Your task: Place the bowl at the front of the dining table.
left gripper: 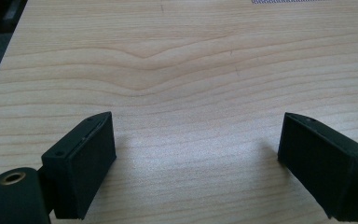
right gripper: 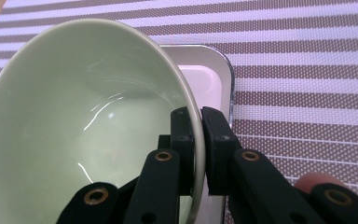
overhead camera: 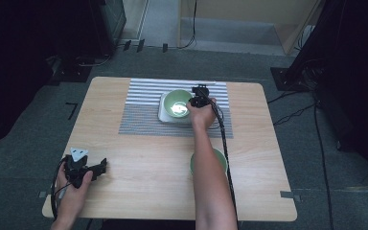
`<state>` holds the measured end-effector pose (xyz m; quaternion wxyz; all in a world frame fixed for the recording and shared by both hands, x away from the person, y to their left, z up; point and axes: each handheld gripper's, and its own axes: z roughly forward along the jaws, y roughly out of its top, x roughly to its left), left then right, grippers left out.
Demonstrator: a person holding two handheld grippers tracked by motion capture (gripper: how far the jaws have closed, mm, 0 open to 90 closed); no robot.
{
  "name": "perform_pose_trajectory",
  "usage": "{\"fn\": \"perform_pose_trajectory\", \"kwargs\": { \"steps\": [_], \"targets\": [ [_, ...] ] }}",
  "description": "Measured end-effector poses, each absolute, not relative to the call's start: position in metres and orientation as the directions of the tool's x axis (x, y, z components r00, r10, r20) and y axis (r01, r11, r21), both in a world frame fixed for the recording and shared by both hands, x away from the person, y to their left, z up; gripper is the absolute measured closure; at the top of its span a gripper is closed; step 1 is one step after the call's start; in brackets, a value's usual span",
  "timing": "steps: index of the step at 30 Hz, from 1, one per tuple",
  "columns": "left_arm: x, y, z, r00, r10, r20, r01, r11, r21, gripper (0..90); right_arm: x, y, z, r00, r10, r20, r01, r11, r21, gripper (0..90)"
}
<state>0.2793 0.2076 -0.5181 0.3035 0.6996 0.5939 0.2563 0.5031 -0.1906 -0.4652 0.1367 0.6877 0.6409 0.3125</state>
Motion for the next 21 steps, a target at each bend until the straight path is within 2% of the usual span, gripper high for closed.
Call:
{"fn": "perform_pose_trajectory", "kwargs": {
  "steps": [11, 15, 16, 17, 20, 21],
  "targets": [
    [0.279, 0.208, -0.518, 0.164, 0.987, -0.001, 0.676, -0.111, 0.729, 10.7, 0.509, -0.193, -0.468, 0.025, 0.951, 0.308, 0.804, -0.202, 0.560, 82.5],
    [0.279, 0.207, -0.518, 0.163, 0.987, -0.002, 0.675, -0.110, 0.729, 10.7, 0.508, -0.196, -0.459, 0.012, 0.938, 0.347, 0.780, -0.226, 0.583, 72.8],
    [0.279, 0.207, -0.518, 0.163, 0.987, -0.002, 0.675, -0.110, 0.729, 10.6, 0.508, -0.196, -0.459, 0.012, 0.938, 0.347, 0.780, -0.226, 0.583, 72.8],
    [0.279, 0.207, -0.518, 0.163, 0.987, -0.002, 0.675, -0.110, 0.729, 10.6, 0.507, -0.201, -0.456, -0.001, 0.923, 0.385, 0.777, -0.241, 0.581, 66.5],
    [0.279, 0.207, -0.518, 0.163, 0.987, -0.002, 0.675, -0.110, 0.729, 10.7, 0.505, -0.206, -0.450, -0.020, 0.917, 0.398, 0.768, -0.241, 0.593, 54.5],
    [0.279, 0.207, -0.518, 0.163, 0.987, -0.001, 0.675, -0.110, 0.729, 10.6, 0.504, -0.207, -0.447, -0.037, 0.919, 0.393, 0.757, -0.231, 0.611, 44.9]
  ]
}}
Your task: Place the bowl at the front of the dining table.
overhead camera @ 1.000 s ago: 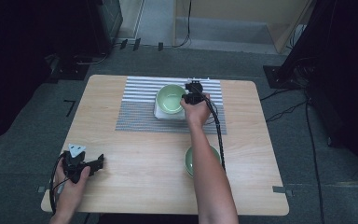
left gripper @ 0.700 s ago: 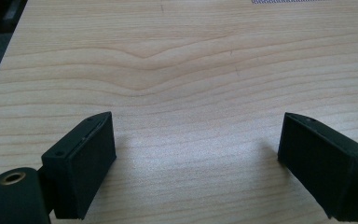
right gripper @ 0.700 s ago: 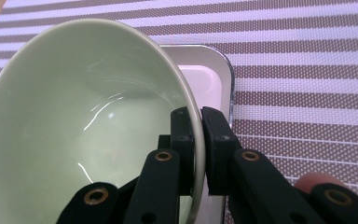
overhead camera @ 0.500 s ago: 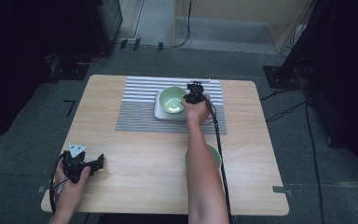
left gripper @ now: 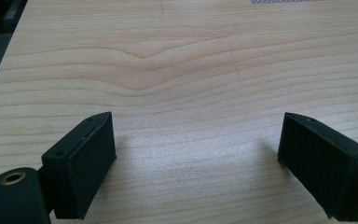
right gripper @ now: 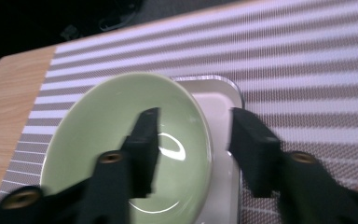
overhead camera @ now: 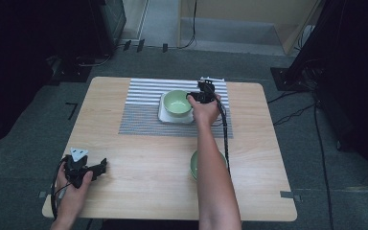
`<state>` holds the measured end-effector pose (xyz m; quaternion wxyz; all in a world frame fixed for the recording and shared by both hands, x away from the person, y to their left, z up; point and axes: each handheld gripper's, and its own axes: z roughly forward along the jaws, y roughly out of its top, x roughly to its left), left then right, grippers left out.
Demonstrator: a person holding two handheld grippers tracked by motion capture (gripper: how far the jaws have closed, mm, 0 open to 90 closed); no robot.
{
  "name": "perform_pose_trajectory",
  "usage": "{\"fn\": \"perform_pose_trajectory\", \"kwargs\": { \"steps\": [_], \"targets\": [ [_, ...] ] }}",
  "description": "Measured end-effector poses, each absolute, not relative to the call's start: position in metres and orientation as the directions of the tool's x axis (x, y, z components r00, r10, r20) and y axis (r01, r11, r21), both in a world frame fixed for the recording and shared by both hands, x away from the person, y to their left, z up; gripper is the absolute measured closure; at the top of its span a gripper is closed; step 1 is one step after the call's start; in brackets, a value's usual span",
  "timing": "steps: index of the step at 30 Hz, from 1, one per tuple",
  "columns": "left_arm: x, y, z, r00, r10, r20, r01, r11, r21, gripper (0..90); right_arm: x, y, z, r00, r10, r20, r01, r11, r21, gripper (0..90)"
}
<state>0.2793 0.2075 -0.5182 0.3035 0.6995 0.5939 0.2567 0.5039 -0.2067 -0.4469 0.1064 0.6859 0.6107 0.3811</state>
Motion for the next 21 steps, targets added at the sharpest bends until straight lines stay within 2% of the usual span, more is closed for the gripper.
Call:
{"fn": "perform_pose_trajectory", "kwargs": {
  "steps": [1, 4, 7, 11, 16, 21],
  "targets": [
    [0.279, 0.207, -0.518, 0.163, 0.987, -0.002, 0.675, -0.110, 0.730, 10.6, 0.502, -0.207, -0.444, -0.051, 0.926, 0.374, 0.739, -0.217, 0.637, 36.0],
    [0.279, 0.208, -0.518, 0.164, 0.987, -0.001, 0.676, -0.112, 0.729, 10.6, 0.496, -0.207, -0.433, -0.122, 0.934, 0.335, 0.708, -0.155, 0.689, 21.9],
    [0.279, 0.207, -0.518, 0.163, 0.987, -0.001, 0.675, -0.110, 0.729, 10.7, 0.492, -0.208, -0.428, -0.125, 0.946, 0.300, 0.720, -0.121, 0.683, 21.0],
    [0.279, 0.207, -0.518, 0.163, 0.987, -0.002, 0.675, -0.110, 0.729, 10.6, 0.484, -0.219, -0.421, -0.148, 0.930, 0.337, 0.713, -0.136, 0.688, 20.5],
    [0.280, 0.207, -0.518, 0.161, 0.987, -0.001, 0.676, -0.109, 0.729, 10.5, 0.472, -0.231, -0.415, -0.157, 0.932, 0.326, 0.716, -0.120, 0.688, 20.6],
    [0.280, 0.207, -0.518, 0.160, 0.987, -0.001, 0.676, -0.109, 0.729, 10.4, 0.460, -0.240, -0.410, -0.193, 0.927, 0.322, 0.686, -0.107, 0.720, 17.1]
  ]
}}
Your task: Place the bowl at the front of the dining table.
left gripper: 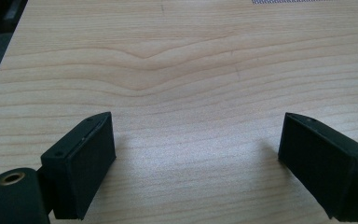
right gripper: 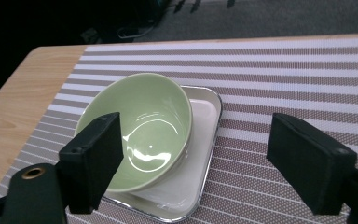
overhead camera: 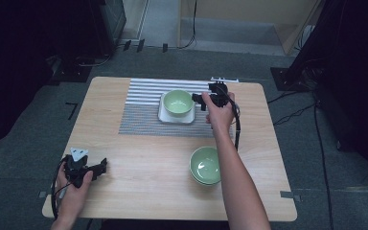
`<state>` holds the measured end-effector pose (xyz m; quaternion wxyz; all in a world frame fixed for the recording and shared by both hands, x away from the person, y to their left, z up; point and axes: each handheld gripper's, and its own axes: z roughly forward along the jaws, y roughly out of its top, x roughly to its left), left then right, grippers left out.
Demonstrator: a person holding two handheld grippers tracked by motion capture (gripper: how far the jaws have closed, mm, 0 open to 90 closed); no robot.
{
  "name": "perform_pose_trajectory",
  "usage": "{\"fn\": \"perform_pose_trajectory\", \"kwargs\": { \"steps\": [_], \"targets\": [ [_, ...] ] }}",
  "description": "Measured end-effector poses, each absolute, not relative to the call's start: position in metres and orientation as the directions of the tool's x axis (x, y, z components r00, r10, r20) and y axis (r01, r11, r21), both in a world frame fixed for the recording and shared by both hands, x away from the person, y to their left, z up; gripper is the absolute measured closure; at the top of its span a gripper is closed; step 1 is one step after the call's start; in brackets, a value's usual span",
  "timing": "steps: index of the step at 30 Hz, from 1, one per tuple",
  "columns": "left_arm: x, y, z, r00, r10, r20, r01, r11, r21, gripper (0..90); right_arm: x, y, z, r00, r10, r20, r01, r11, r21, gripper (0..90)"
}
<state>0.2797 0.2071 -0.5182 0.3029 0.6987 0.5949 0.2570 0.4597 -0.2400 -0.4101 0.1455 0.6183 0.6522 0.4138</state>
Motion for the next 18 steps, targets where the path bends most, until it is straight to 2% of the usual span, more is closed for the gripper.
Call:
{"fn": "perform_pose_trajectory", "kwargs": {
  "steps": [5, 12, 18],
  "targets": [
    [0.280, 0.207, -0.518, 0.160, 0.987, -0.001, 0.676, -0.109, 0.729, 10.4, 0.441, -0.253, -0.406, -0.222, 0.931, 0.289, 0.628, -0.090, 0.773, 18.3],
    [0.280, 0.207, -0.518, 0.160, 0.987, -0.001, 0.676, -0.109, 0.729, 10.4, 0.418, -0.262, -0.402, -0.263, 0.919, 0.292, 0.598, -0.082, 0.798, 19.1],
    [0.280, 0.207, -0.518, 0.160, 0.987, -0.001, 0.676, -0.109, 0.729, 10.4, 0.398, -0.263, -0.402, -0.273, 0.932, 0.237, 0.581, -0.037, 0.813, 18.7]
  ]
}}
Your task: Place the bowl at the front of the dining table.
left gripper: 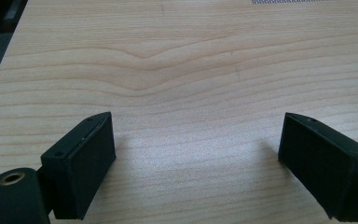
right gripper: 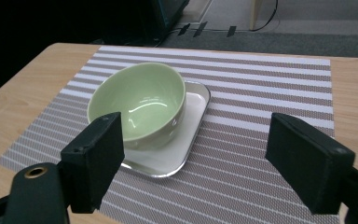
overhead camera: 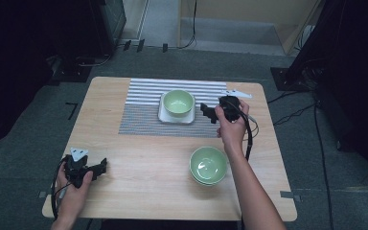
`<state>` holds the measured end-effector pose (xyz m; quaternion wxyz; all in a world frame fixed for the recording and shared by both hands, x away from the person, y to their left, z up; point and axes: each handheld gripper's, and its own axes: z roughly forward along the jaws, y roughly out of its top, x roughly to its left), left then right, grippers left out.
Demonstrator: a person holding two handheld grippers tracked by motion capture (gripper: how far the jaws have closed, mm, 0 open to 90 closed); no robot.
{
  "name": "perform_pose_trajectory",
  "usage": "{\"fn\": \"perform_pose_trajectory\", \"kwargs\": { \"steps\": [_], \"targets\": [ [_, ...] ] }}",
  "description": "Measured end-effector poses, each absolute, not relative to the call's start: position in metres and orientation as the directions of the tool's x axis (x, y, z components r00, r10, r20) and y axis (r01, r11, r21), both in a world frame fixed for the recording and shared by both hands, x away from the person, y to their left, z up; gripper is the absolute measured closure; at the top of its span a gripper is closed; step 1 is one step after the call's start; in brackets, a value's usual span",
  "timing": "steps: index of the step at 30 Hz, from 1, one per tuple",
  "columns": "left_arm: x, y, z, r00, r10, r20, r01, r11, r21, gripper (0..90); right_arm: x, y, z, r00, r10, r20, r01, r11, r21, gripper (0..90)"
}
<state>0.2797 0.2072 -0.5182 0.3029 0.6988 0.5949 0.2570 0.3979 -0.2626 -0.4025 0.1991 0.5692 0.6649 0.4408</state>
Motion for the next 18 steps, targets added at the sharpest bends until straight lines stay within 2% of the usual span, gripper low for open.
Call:
{"fn": "perform_pose_trajectory", "kwargs": {
  "steps": [7, 18],
  "targets": [
    [0.280, 0.207, -0.518, 0.160, 0.987, -0.002, 0.676, -0.108, 0.729, 10.4, 0.376, -0.262, -0.404, -0.301, 0.932, 0.201, 0.576, 0.010, 0.817, 16.0],
    [0.280, 0.207, -0.518, 0.160, 0.987, -0.001, 0.676, -0.109, 0.729, 10.4, 0.346, -0.276, -0.409, -0.294, 0.927, 0.231, 0.571, -0.023, 0.820, 16.8]
  ]
}}
